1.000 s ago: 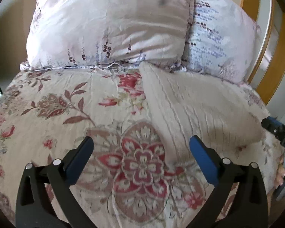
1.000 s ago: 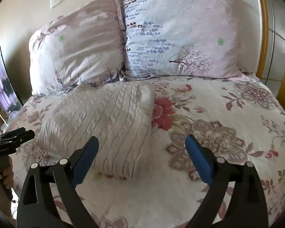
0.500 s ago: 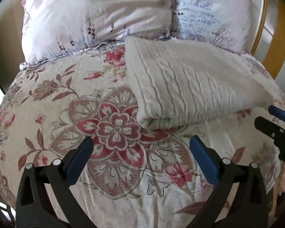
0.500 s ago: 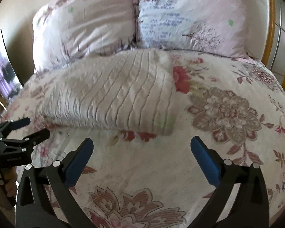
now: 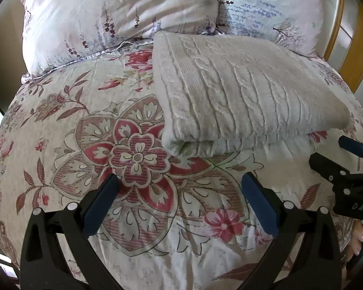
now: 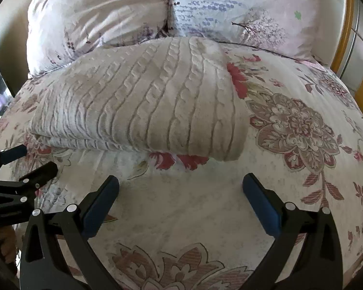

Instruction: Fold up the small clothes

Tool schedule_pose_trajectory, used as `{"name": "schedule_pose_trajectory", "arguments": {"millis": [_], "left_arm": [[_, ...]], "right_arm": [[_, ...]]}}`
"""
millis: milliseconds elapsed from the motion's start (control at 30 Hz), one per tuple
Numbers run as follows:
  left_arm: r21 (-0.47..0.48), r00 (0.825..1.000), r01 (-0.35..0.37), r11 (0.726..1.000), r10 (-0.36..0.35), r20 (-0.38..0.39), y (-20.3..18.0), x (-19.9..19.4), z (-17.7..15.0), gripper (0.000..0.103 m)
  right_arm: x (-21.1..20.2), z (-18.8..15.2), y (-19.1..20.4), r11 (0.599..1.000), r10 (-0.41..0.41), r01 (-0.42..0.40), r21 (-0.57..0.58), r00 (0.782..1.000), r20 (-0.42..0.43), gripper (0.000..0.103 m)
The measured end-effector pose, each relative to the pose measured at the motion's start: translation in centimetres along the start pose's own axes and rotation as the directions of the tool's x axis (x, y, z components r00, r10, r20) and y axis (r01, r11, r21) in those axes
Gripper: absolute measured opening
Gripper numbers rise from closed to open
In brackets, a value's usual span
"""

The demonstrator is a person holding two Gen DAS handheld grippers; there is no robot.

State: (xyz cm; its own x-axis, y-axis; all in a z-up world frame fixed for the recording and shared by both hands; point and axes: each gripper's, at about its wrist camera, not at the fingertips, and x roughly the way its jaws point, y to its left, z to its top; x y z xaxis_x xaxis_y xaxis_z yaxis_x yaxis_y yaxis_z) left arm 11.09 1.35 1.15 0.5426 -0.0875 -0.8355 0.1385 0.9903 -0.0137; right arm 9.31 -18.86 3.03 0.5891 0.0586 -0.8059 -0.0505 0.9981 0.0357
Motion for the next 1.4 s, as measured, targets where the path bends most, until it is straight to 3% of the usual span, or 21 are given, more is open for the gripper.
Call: {"name": "schedule_pose_trajectory", "arguments": {"millis": [267,1400], "left_arm": [[-0.002,1.0,-0.001,1.0,0.001,0.003,-0.1,0.01,0.07,0.101],[-0.006,1.0,-0.002,1.0,0.002,0.001,-0.09,0.02,0.04,0.101]], "right_arm": [[0.16,-0.14,0.22,0.999,-0.036,0.036,0.002,0.999,-0.005,0.102],[0.17,-0.14,0.09,0.998,-0.052,0.053,0.024,0.998,-0.017,0.102]]}}
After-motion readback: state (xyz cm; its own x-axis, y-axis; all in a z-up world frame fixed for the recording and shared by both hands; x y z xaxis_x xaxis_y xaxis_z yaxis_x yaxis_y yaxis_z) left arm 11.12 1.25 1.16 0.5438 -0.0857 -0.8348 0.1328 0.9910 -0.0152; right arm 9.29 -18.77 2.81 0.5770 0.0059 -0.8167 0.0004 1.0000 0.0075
